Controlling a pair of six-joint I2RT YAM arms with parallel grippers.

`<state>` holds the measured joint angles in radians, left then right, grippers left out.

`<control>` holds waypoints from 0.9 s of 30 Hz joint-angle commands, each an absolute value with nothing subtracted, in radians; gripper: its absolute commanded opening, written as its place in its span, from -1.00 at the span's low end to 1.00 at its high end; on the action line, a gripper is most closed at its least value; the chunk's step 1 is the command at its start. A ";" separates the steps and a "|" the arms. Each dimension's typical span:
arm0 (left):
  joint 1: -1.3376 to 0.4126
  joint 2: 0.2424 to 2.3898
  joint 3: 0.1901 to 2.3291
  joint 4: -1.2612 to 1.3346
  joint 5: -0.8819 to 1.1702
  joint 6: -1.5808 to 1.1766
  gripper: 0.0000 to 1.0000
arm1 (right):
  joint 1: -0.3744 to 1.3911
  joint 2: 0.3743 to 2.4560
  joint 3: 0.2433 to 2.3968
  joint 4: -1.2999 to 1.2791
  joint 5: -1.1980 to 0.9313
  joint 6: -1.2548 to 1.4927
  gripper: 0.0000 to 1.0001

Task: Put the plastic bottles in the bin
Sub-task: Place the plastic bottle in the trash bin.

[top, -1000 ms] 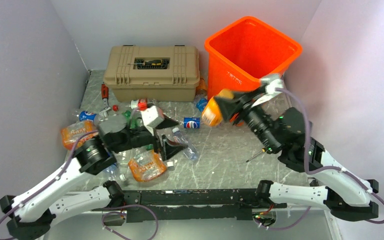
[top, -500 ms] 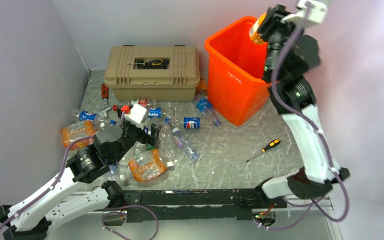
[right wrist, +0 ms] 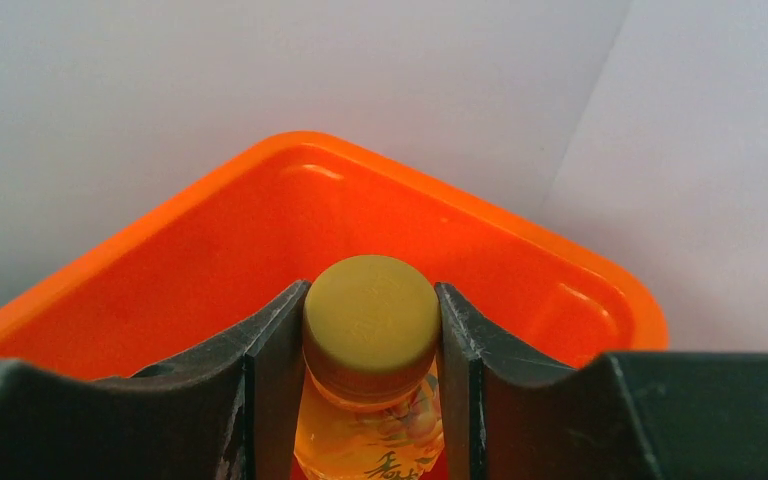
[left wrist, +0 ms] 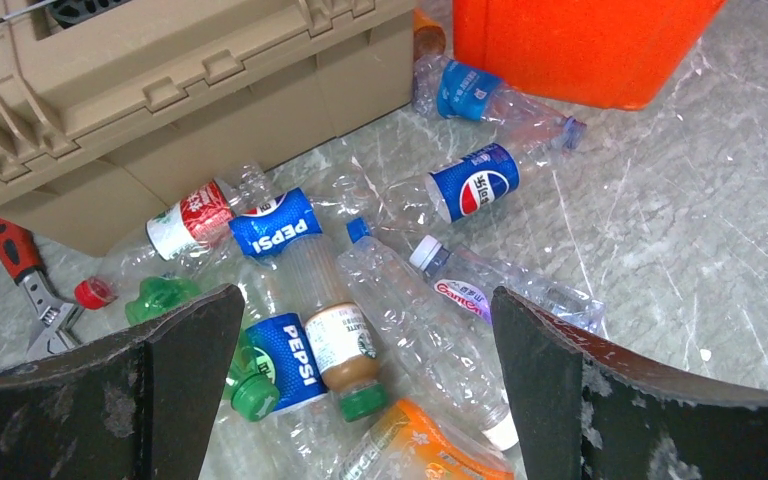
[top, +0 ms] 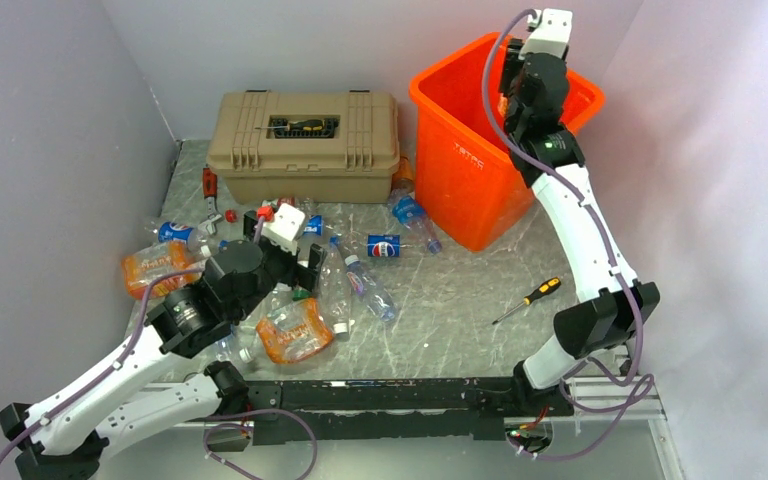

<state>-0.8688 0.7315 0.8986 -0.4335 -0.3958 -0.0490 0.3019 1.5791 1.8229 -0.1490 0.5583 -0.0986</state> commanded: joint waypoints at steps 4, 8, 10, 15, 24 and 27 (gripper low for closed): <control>-0.859 0.732 0.919 -0.416 -0.359 -0.066 0.99 | 0.248 1.595 1.801 -0.105 0.495 -0.032 -1.00; -0.852 0.744 0.927 -0.429 -0.373 -0.082 0.99 | 0.230 1.585 1.721 -0.071 0.453 -0.009 -1.00; -0.851 0.749 0.928 -0.434 -0.375 -0.087 0.99 | 0.229 1.586 1.710 -0.074 0.439 -0.002 -0.67; -0.850 0.754 0.926 -0.431 -0.370 -0.087 0.99 | 0.229 1.587 1.744 -0.127 0.405 -0.002 0.33; -0.850 0.742 0.914 -0.416 -0.364 -0.080 0.99 | 0.230 1.489 1.778 -0.131 0.362 0.084 0.98; -0.849 0.730 0.902 -0.402 -0.367 -0.075 0.99 | 0.234 1.428 1.787 -0.114 0.288 0.135 0.99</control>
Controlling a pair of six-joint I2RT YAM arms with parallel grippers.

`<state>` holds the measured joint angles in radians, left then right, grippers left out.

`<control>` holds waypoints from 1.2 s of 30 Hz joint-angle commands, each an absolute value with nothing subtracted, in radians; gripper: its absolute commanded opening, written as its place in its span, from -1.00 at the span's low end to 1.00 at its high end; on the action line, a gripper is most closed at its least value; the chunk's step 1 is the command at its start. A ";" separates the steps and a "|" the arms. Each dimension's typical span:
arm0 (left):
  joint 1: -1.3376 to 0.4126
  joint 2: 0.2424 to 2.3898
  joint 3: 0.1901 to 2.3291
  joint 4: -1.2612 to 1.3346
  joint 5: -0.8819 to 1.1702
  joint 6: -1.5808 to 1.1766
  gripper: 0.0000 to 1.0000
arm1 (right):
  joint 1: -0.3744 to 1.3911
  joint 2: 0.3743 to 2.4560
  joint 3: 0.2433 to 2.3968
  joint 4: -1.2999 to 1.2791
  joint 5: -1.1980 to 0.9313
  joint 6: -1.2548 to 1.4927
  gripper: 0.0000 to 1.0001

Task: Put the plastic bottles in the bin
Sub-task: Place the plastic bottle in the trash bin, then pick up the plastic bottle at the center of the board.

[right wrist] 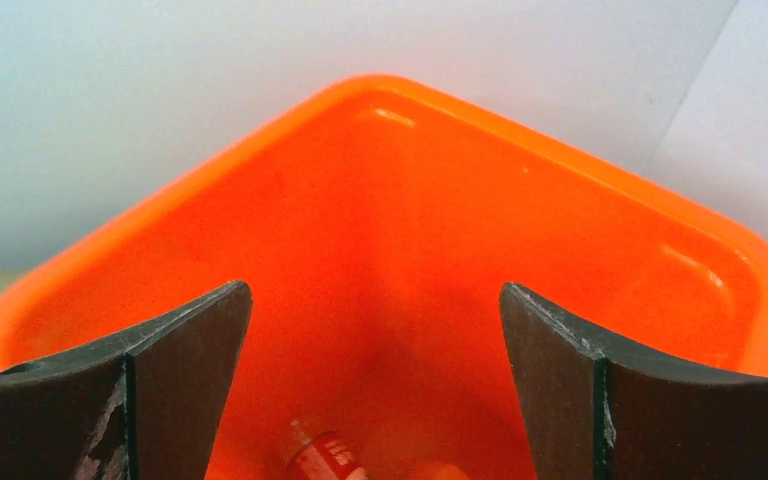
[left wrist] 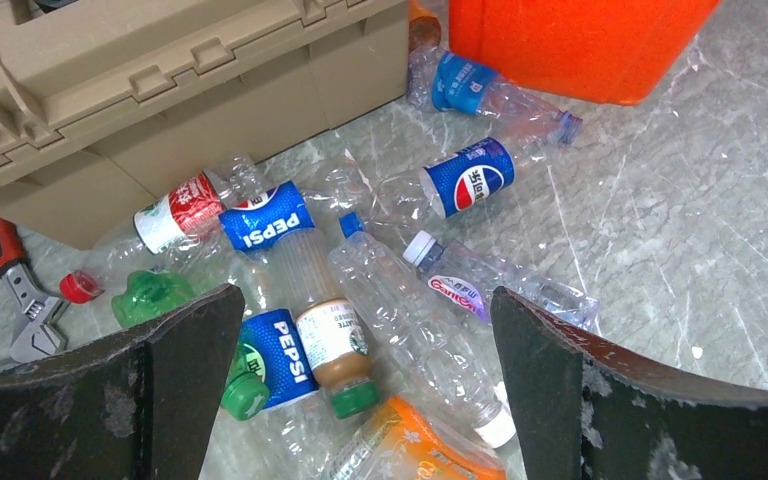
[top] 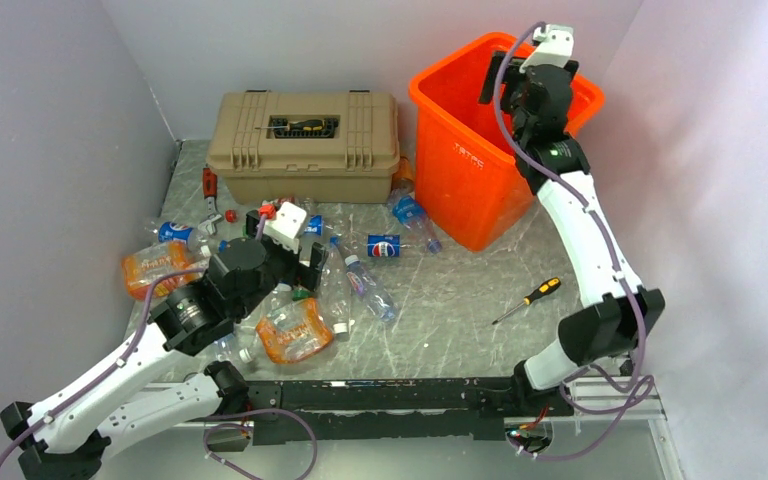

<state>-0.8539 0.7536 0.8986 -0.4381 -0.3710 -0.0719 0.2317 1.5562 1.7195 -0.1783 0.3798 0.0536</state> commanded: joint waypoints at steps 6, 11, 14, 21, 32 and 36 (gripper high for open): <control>-0.850 0.714 0.886 -0.380 -0.383 -0.068 0.99 | 0.354 1.245 1.722 -0.081 0.057 0.208 0.99; -0.849 0.709 0.881 -0.375 -0.418 -0.072 0.99 | 0.671 1.098 1.602 -0.186 0.056 0.143 0.99; -0.850 0.702 0.876 -0.371 -0.454 -0.077 0.99 | 0.803 1.023 1.438 -0.220 0.107 0.171 0.99; -0.848 0.668 0.859 -0.352 -0.551 -0.076 0.99 | 0.997 0.928 1.086 -0.306 0.406 0.252 0.99; -0.849 0.726 0.873 -0.378 -0.549 -0.075 0.99 | 1.015 0.941 0.770 -0.253 0.475 0.478 1.00; -0.849 0.786 0.897 -0.413 -0.550 -0.084 0.99 | 1.019 1.103 0.772 -0.327 0.573 0.493 1.00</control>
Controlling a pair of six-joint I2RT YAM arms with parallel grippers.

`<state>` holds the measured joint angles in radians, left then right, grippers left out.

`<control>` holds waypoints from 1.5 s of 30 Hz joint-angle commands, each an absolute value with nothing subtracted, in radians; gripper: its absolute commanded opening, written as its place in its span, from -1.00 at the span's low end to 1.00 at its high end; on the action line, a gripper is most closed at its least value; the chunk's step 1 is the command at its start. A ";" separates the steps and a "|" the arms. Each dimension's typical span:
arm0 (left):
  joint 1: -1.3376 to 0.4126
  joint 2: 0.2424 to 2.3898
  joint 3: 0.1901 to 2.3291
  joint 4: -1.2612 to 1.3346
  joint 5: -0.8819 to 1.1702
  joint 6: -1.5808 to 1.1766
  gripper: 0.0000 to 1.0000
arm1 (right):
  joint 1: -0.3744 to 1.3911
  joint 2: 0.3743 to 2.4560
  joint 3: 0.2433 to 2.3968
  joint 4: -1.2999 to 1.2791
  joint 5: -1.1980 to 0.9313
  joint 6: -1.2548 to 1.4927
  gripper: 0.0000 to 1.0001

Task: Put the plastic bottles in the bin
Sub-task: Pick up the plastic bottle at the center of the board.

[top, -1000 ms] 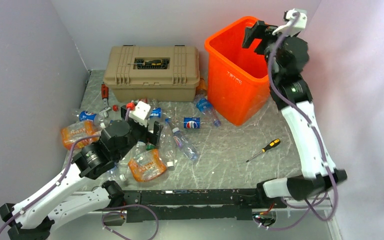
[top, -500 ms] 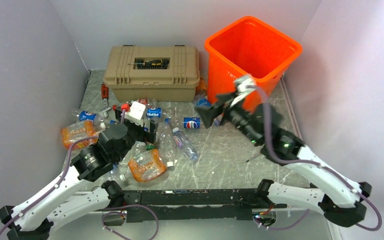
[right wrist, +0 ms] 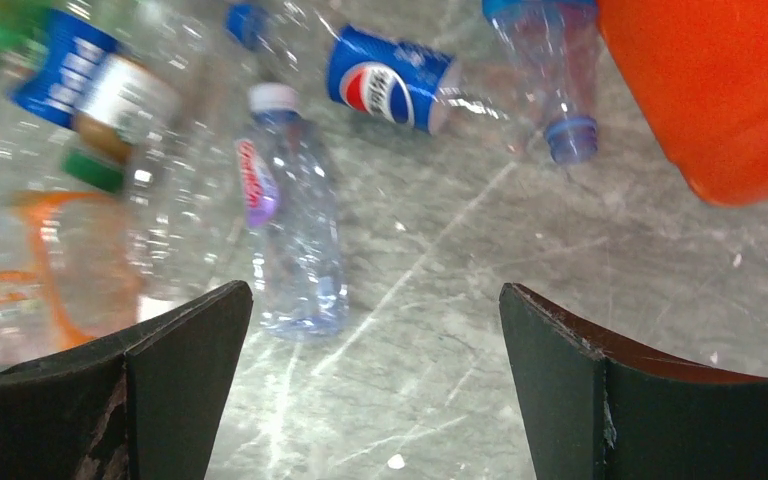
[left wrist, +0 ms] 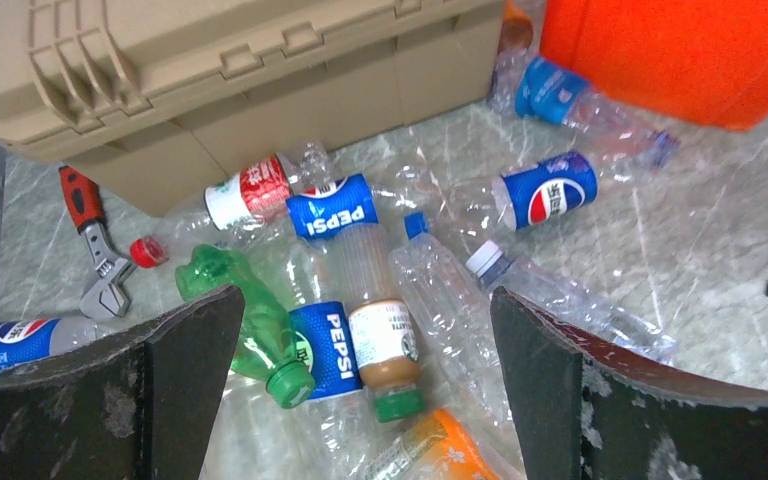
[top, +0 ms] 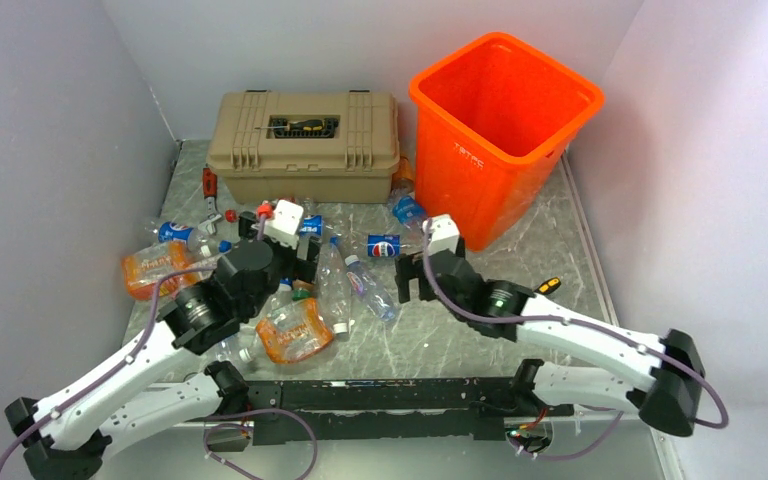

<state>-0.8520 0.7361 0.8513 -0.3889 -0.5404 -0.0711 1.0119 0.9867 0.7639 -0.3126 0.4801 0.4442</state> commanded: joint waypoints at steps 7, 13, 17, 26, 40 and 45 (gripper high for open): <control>-0.849 0.819 0.908 -0.430 -0.540 -0.077 0.96 | 1.079 1.257 0.735 -0.267 0.650 0.473 0.92; -0.850 0.808 0.902 -0.426 -0.534 -0.076 0.94 | 1.081 1.268 0.727 -0.205 0.608 0.454 0.27; -0.849 0.811 0.906 -0.430 -0.524 -0.081 0.93 | 1.081 1.297 0.739 -0.202 0.583 0.456 -0.20; -0.849 0.812 0.907 -0.431 -0.506 -0.086 0.91 | 1.081 1.373 0.759 -0.070 0.346 0.408 0.37; -0.849 0.828 0.916 -0.442 -0.473 -0.089 0.90 | 1.050 1.591 0.841 -0.077 0.291 0.399 0.62; -0.849 0.822 0.917 -0.445 -0.467 -0.089 0.89 | 1.038 1.644 0.844 -0.062 0.278 0.389 0.52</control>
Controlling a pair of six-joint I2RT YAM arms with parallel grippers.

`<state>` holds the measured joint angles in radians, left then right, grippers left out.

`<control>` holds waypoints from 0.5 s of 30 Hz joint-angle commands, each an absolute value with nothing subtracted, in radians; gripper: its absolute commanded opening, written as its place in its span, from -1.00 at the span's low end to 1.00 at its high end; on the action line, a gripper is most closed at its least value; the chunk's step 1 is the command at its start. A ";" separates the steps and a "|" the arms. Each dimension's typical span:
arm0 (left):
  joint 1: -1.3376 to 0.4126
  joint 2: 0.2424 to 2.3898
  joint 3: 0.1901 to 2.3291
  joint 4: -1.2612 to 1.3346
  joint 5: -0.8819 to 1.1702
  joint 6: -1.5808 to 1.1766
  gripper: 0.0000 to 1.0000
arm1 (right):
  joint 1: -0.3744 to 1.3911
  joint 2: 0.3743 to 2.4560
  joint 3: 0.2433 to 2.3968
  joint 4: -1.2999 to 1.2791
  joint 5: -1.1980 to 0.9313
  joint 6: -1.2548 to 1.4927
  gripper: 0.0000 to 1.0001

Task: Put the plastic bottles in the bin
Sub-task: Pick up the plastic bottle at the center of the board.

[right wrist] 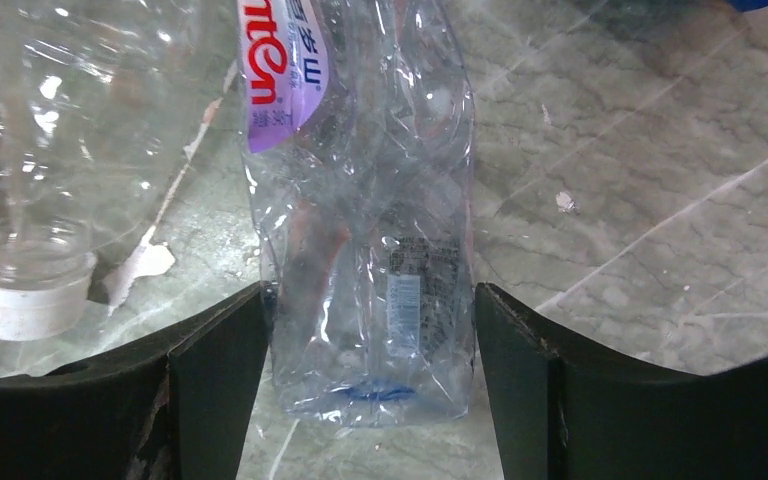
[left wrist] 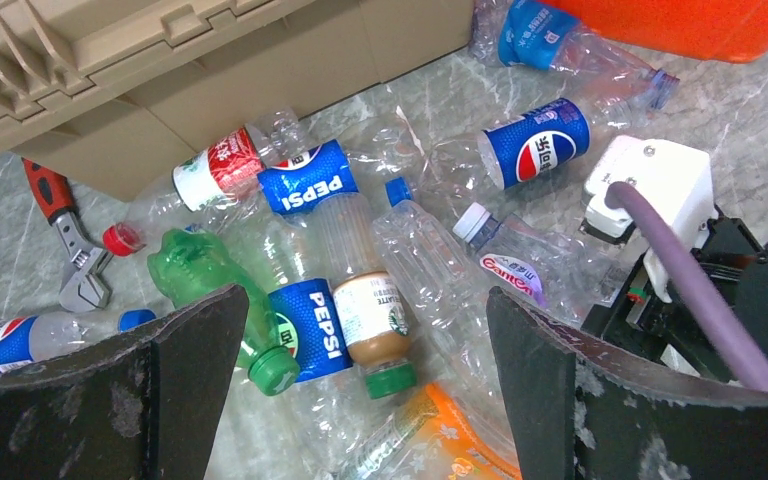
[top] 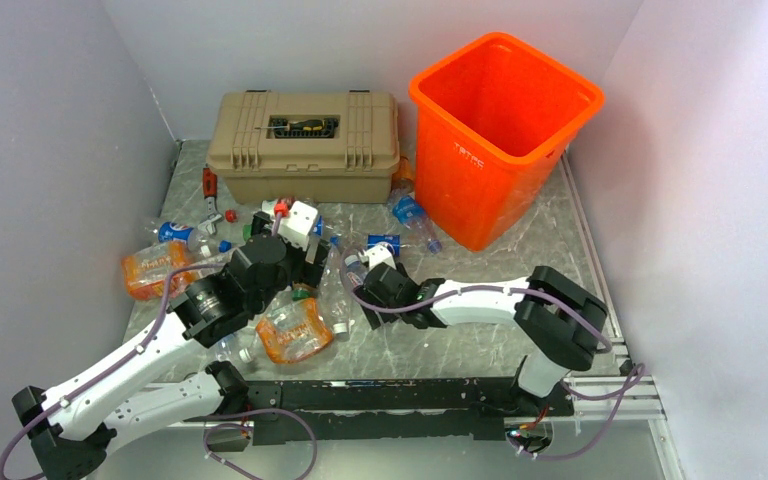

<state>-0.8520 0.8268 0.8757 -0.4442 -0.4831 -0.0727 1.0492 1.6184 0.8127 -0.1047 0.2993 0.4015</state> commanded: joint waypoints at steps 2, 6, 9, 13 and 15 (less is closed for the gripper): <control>-0.849 0.819 0.917 -0.443 -0.466 -0.088 0.90 | 1.037 1.651 0.840 -0.049 0.272 0.389 0.40; -0.849 0.815 0.915 -0.442 -0.464 -0.085 0.90 | 1.038 1.628 0.820 -0.025 0.270 0.387 0.18; -0.849 0.817 0.917 -0.443 -0.457 -0.086 0.89 | 1.040 1.563 0.795 -0.006 0.270 0.381 0.02; -0.849 0.817 0.919 -0.443 -0.444 -0.093 0.89 | 1.055 1.422 0.752 -0.005 0.279 0.378 -0.21; -0.849 0.801 0.915 -0.435 -0.434 -0.094 0.89 | 1.073 1.321 0.710 0.042 0.280 0.370 -0.27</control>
